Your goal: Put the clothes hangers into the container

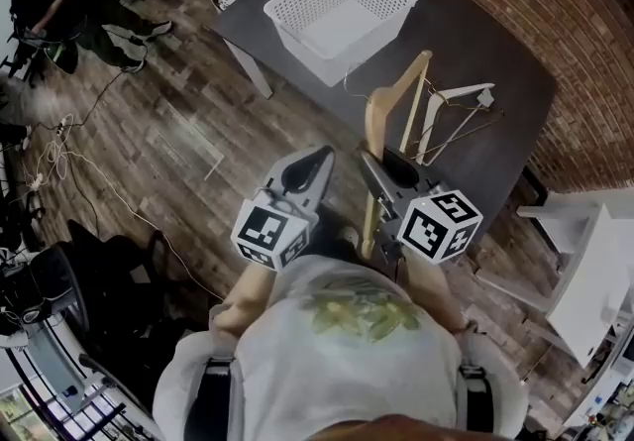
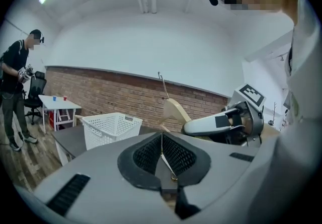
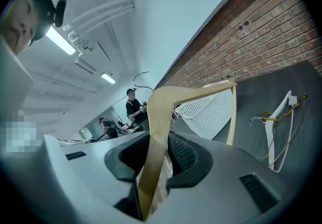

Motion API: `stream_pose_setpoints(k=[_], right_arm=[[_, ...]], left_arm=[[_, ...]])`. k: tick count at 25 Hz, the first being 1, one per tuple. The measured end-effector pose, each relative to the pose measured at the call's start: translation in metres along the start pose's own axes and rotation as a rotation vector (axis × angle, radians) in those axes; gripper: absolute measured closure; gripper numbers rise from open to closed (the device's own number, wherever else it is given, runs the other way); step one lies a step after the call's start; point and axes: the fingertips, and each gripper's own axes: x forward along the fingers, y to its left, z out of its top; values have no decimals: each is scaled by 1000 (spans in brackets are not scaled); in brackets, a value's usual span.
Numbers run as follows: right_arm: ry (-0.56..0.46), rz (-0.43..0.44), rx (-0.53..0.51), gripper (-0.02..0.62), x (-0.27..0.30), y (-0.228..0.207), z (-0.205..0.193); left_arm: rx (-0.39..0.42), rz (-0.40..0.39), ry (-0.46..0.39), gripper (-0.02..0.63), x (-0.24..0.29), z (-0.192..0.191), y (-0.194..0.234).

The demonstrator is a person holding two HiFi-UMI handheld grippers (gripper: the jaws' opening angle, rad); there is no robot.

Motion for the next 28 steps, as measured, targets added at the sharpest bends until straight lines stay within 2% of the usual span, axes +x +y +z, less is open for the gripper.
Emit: stream_pose_setpoints(k=[18,28], right_arm=[[-3,-8,10,474,128,-10,51],[7,-61,-1,472,192,-11,65]], left_arm=[[-6,-23,-2,577,42,34,129],[7,-102,6,577,58,49,184]])
